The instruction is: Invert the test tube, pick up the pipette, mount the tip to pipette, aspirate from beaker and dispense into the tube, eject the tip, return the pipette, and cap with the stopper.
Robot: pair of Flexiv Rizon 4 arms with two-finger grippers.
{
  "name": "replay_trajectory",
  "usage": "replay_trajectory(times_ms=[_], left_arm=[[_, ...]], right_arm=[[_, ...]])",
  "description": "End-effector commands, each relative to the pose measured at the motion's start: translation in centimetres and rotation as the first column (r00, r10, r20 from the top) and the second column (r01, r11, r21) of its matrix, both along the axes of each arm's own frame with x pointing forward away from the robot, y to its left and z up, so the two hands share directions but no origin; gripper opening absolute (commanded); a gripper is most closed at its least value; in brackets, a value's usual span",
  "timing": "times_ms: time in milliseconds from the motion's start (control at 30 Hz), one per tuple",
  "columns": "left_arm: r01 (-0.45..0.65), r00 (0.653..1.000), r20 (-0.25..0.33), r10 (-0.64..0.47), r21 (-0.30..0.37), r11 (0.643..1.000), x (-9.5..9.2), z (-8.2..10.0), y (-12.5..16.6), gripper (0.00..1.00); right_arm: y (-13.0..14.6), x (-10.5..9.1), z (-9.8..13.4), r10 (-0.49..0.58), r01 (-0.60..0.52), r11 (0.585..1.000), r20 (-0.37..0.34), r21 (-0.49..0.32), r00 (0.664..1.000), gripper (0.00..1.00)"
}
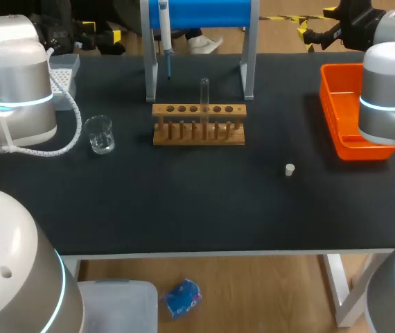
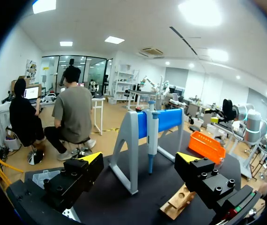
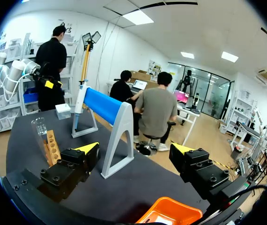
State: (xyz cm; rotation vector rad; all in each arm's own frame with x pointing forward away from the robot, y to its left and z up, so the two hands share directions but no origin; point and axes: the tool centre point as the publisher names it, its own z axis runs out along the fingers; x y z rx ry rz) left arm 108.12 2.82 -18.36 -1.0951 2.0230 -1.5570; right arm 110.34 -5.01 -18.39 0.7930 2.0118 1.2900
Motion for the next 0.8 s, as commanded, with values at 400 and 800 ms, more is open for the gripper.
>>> replay_trajectory(times_ms=[400, 800], left_arm=[[0.383, 0.918, 0.090, -0.387, 0.062, 0.922, -4.8, 0.7, -3.5, 1.00], [0.474, 0.854, 0.222, -0.471, 0.043, 0.880, -6.7, 0.9, -4.2, 1.00]], right_arm=[[5.5, -4.6, 0.0, 0.326, -0.321, 0.913, 0.024, 0.252, 0.945, 1.00], [9.2, -10.4, -1.9, 0.594, -0.571, 0.771, 0.006, 0.282, 0.804, 1.00]])
